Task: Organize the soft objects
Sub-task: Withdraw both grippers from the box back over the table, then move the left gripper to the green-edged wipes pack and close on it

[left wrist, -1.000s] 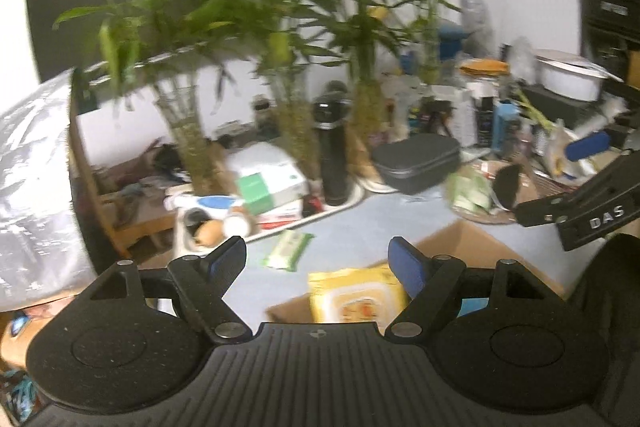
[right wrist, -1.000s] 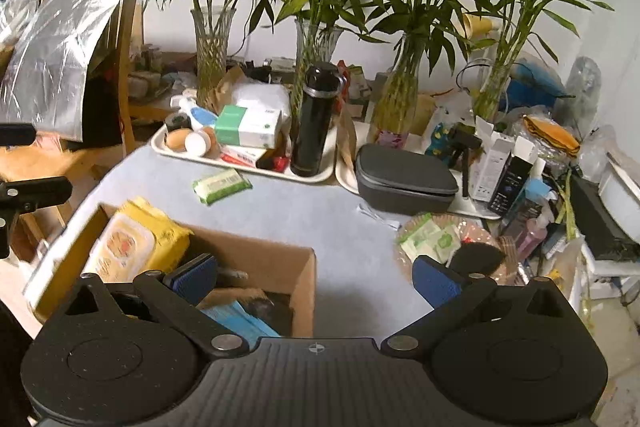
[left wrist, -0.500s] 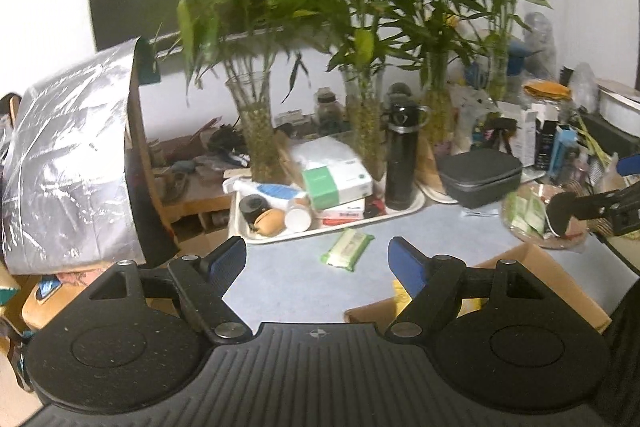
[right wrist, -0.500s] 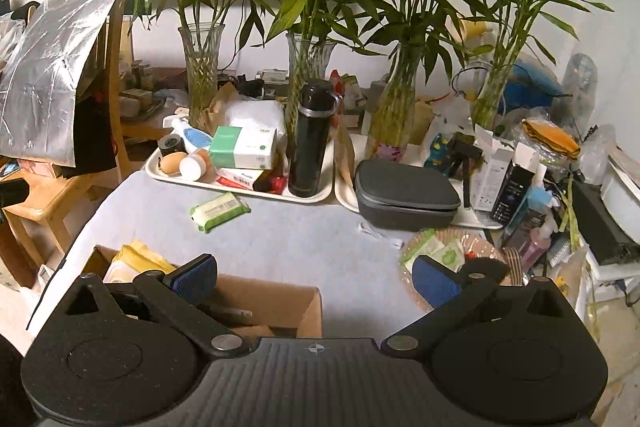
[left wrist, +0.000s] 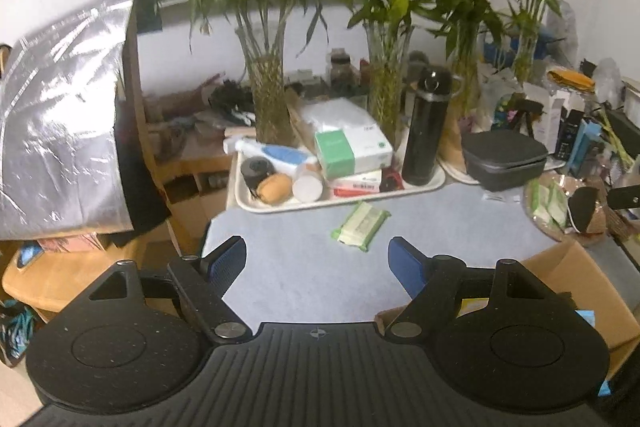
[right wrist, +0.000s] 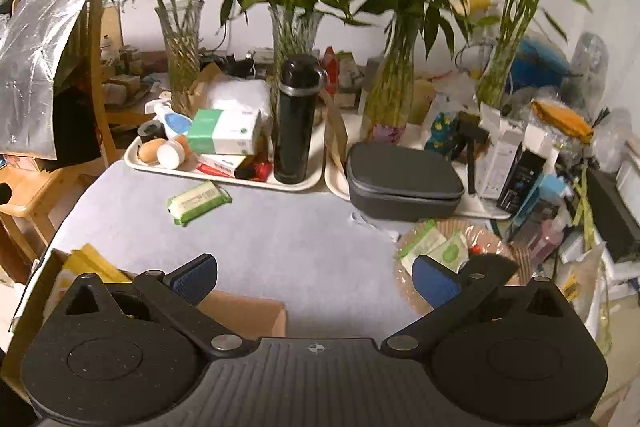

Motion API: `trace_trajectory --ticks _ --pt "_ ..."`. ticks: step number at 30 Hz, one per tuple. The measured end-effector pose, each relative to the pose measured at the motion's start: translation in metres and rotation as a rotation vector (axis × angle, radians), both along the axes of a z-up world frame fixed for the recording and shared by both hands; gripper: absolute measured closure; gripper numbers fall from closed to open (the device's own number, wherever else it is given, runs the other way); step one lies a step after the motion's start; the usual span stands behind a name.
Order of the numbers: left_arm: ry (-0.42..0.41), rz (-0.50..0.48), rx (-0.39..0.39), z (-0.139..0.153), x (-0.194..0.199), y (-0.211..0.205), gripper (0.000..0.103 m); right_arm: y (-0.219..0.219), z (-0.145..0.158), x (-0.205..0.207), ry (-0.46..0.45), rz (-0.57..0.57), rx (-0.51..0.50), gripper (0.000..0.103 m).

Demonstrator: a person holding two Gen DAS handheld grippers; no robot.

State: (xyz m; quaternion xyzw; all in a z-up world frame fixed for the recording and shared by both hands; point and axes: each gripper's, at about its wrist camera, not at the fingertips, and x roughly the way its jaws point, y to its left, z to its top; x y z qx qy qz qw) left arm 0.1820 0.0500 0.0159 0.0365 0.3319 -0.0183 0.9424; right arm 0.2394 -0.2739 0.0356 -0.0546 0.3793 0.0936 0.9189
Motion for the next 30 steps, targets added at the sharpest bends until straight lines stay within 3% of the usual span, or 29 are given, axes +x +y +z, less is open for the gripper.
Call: trace_trajectory --ticks 12,20,30 --pt "0.078 0.003 -0.018 -0.028 0.047 0.008 0.025 -0.036 -0.043 0.054 0.024 -0.048 0.073 0.000" --pt "0.098 -0.048 -0.033 -0.046 0.067 0.013 0.025 -0.046 -0.080 0.081 0.042 -0.074 0.149 0.000" --pt "0.086 -0.134 -0.015 -0.074 0.092 0.003 0.025 -0.053 -0.113 0.101 0.061 -0.101 0.138 0.000"
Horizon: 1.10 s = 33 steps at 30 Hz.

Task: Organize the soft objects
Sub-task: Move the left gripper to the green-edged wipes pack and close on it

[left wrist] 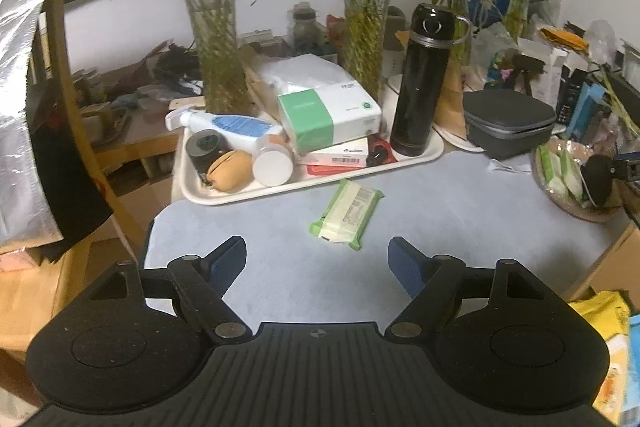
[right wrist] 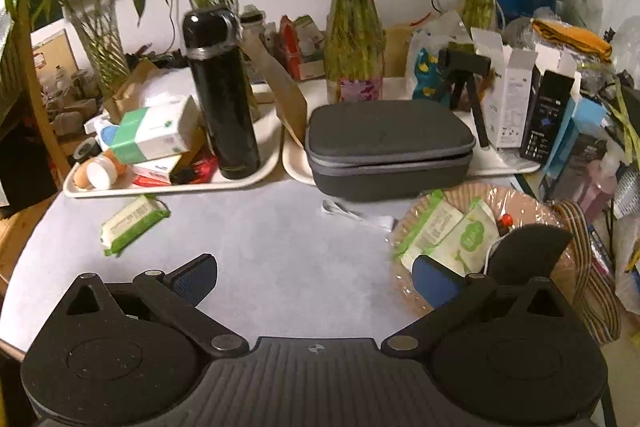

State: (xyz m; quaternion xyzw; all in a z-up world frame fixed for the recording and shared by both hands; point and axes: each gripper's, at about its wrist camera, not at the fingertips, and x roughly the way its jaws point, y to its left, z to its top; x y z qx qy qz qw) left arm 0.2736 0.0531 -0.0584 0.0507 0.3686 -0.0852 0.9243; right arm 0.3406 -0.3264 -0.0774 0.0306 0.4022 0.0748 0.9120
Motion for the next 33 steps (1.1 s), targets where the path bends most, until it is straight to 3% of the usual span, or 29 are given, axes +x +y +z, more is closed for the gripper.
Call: trace_trajectory --ticks 10,21,28,33 --pt "-0.038 -0.113 0.044 -0.047 0.027 -0.010 0.025 0.004 -0.021 0.011 0.020 0.045 -0.064 0.000" --pt "-0.037 -0.180 0.016 -0.095 0.063 -0.020 0.025 0.006 -0.042 0.025 0.066 0.063 -0.127 0.000" --pt "-0.060 -0.204 -0.018 -0.116 0.084 -0.025 0.025 0.003 -0.052 0.034 0.100 0.059 -0.115 0.000" --pt "-0.058 -0.204 0.003 -0.129 0.099 -0.032 0.025 0.010 -0.060 0.041 0.107 0.089 -0.111 0.000"
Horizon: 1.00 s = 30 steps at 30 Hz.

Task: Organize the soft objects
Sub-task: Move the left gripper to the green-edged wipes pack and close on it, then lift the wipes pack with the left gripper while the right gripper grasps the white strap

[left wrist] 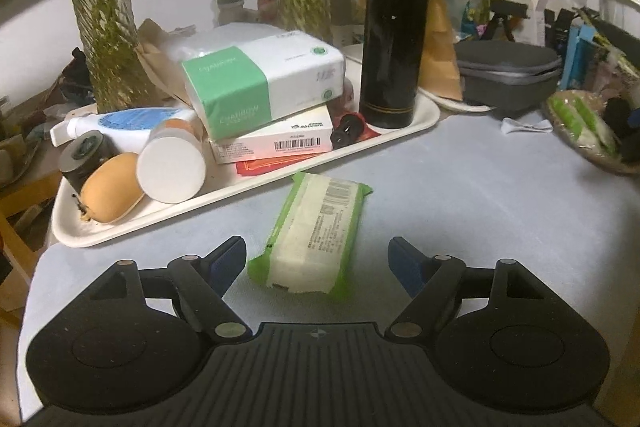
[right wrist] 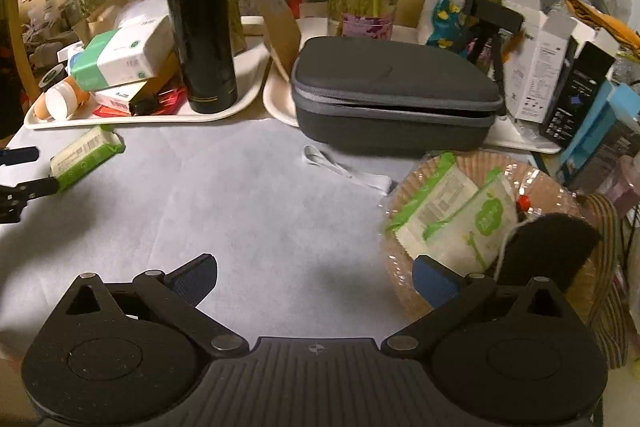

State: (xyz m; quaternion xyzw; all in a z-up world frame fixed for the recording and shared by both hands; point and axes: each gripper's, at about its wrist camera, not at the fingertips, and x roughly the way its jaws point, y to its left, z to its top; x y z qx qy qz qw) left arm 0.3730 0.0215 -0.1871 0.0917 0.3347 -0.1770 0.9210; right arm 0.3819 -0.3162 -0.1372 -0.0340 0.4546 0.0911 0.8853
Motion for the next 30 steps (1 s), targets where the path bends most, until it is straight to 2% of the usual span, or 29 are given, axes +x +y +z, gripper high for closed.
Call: trace_trajectory --ticks 8,11,14,16,18,20,25,27,30 --pt "0.034 0.005 -0.048 -0.013 0.023 -0.003 0.025 0.012 -0.008 0.017 -0.003 0.025 -0.002 0.000" --pt "0.049 0.019 -0.073 -0.019 0.030 -0.003 0.025 0.018 -0.013 0.023 -0.017 0.038 -0.039 0.000" --pt "0.024 0.012 -0.057 -0.024 0.031 -0.004 0.026 0.023 -0.018 0.029 -0.041 0.055 -0.076 0.000" --pt "0.019 0.022 -0.043 -0.024 0.030 -0.006 0.033 0.025 -0.021 0.032 -0.062 0.061 -0.087 0.000" --pt "0.006 0.025 -0.028 -0.023 0.029 -0.005 0.048 0.025 -0.025 0.037 -0.082 0.066 -0.087 0.000" --pt "0.012 0.040 -0.042 -0.022 0.030 -0.002 0.052 0.026 -0.027 0.041 -0.102 0.071 -0.085 0.000" --pt "-0.002 0.042 -0.036 -0.023 0.027 -0.002 0.053 0.028 -0.037 0.051 -0.141 0.080 -0.067 0.001" --pt "-0.009 0.044 -0.035 -0.023 0.026 -0.003 0.053 0.029 -0.041 0.056 -0.153 0.079 -0.071 0.008" --pt "-0.012 0.045 -0.039 -0.023 0.026 -0.002 0.053 0.029 -0.048 0.065 -0.166 0.067 -0.066 0.011"
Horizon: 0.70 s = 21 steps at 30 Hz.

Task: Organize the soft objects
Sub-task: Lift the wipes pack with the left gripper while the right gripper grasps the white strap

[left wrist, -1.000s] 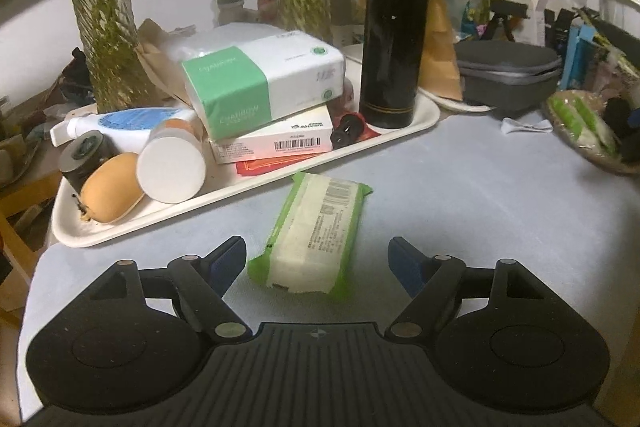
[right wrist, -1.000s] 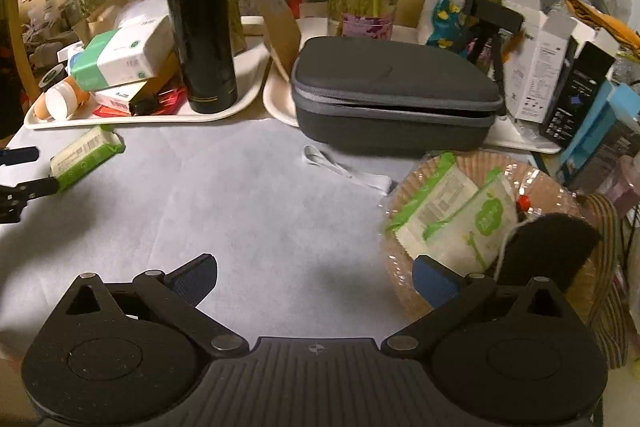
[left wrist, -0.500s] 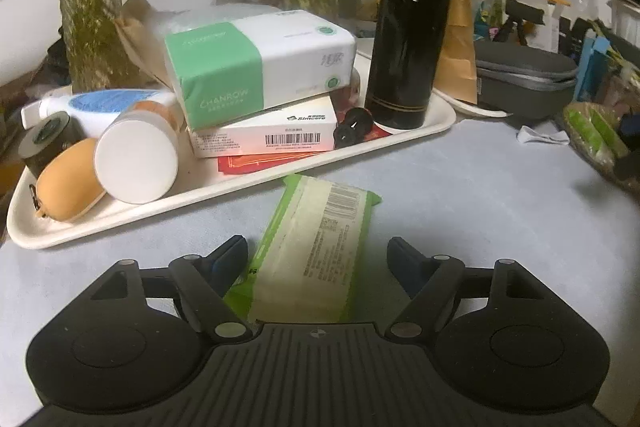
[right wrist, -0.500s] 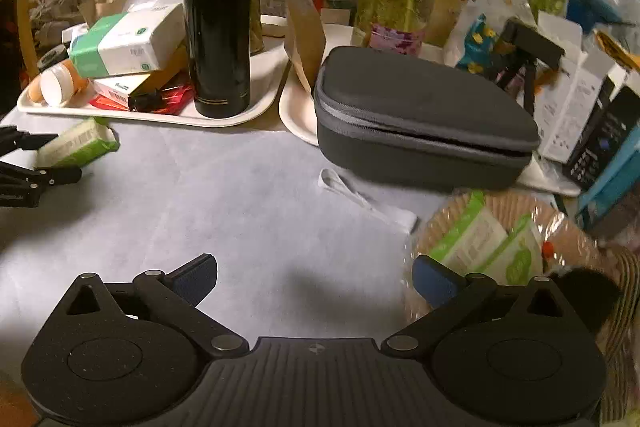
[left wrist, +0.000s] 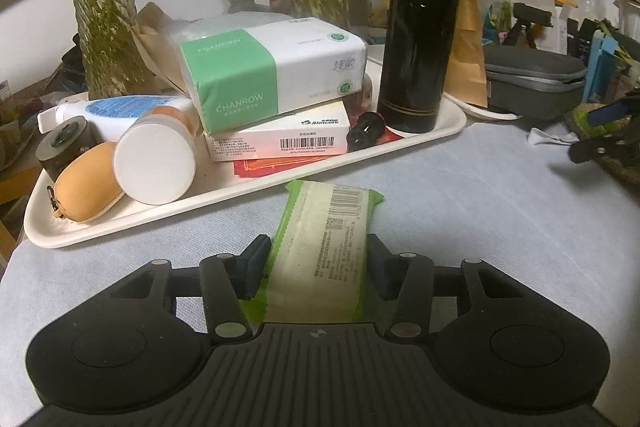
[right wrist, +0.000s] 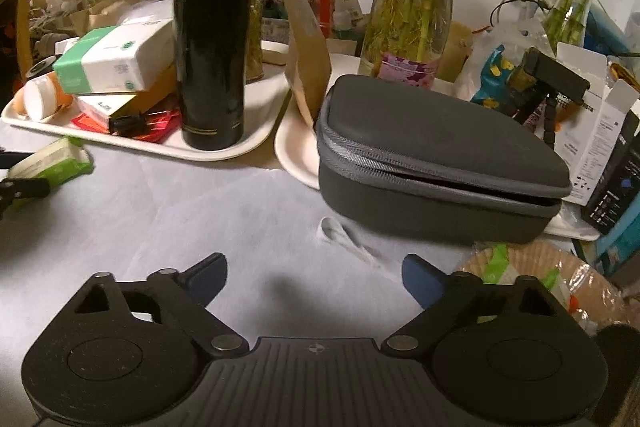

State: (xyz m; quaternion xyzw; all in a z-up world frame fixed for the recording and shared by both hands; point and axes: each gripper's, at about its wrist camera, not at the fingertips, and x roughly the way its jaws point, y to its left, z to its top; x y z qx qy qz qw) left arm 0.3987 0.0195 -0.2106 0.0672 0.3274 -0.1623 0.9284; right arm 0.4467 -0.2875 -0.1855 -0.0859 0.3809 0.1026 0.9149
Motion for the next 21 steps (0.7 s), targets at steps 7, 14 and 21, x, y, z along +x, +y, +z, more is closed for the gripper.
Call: trace_trajectory --ticks 7,14,21 --pt "-0.009 0.002 -0.004 0.000 -0.001 0.000 0.054 0.002 -0.015 0.017 -0.047 0.002 -0.002 0.023" --pt "-0.075 -0.014 0.017 0.008 -0.011 -0.004 0.056 0.004 -0.029 0.029 -0.028 0.008 -0.011 0.043" --pt "-0.099 0.008 -0.023 0.020 -0.014 0.002 0.056 -0.014 -0.031 0.035 -0.008 -0.073 0.084 0.087"
